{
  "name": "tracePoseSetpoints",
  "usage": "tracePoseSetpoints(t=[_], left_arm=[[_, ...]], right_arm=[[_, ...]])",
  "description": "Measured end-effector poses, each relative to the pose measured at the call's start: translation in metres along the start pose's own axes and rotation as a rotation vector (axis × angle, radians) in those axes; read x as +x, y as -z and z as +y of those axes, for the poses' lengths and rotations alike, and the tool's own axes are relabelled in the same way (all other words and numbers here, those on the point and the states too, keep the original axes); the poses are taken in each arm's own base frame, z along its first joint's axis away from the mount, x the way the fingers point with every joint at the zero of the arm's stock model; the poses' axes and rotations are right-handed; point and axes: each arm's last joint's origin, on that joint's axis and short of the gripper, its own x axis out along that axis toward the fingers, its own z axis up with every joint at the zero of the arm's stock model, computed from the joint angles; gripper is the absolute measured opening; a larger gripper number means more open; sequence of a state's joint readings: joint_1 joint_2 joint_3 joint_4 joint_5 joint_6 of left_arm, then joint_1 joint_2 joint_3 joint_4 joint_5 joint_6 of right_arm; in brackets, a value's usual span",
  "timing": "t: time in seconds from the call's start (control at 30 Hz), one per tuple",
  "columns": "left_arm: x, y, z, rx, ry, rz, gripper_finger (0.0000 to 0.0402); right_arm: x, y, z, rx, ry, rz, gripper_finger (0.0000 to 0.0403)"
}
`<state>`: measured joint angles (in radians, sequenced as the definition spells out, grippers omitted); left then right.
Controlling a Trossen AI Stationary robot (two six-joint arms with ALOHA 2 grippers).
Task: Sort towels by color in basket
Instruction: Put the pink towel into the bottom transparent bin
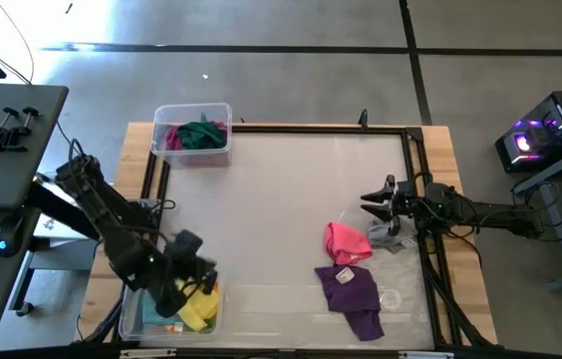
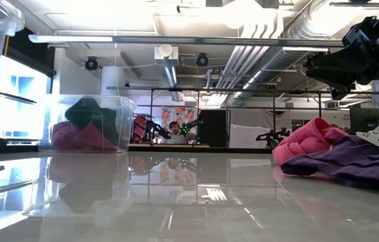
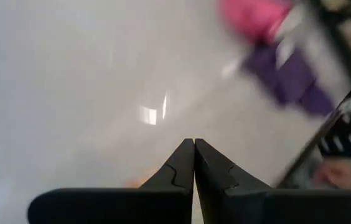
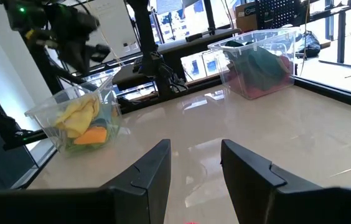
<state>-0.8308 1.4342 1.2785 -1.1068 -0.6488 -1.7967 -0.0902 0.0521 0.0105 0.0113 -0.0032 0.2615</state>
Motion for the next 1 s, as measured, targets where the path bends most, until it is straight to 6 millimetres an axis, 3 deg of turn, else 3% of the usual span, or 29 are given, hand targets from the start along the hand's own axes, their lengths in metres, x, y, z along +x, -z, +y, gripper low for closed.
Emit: tracePoseSetpoints(t=[0.2, 0.33, 0.43, 0.53, 0.73, 0.87, 1.0], left_arm=[[0.023, -0.023, -0.018, 0.277, 0.007, -0.403, 0.0000], [0.050, -0.037, -0.033, 0.409, -0.030, -0.415, 0.0000], [0.082, -0.046, -0.045, 0.486, 0.033, -0.331, 0.0000], [0.118, -0.055, -0.060, 0.578, 0.204, -0.301, 0.0000], [0.189, -0.077, -0.078, 0.772, 0.514, -0.416, 0.0000], [0.241, -0.097, -0.073, 0.833, 0.506, -0.480, 0.0004], [0.279, -0.122, -0.077, 0.907, 0.477, -0.517, 0.0029]], right_arm=[[0.000, 0.000, 0.000, 0.000, 0.000, 0.000, 0.0138], [0.000, 0.000, 0.000, 0.000, 0.000, 0.000, 0.0138], [0.000, 0.000, 0.000, 0.000, 0.000, 0.000, 0.0138], [0.000, 0.000, 0.000, 0.000, 0.000, 0.000, 0.0138], [0.000, 0.000, 0.000, 0.000, 0.000, 0.000, 0.0138], [0.000, 0.000, 0.000, 0.000, 0.000, 0.000, 0.0138], [0.000, 0.000, 0.000, 0.000, 0.000, 0.000, 0.0138]])
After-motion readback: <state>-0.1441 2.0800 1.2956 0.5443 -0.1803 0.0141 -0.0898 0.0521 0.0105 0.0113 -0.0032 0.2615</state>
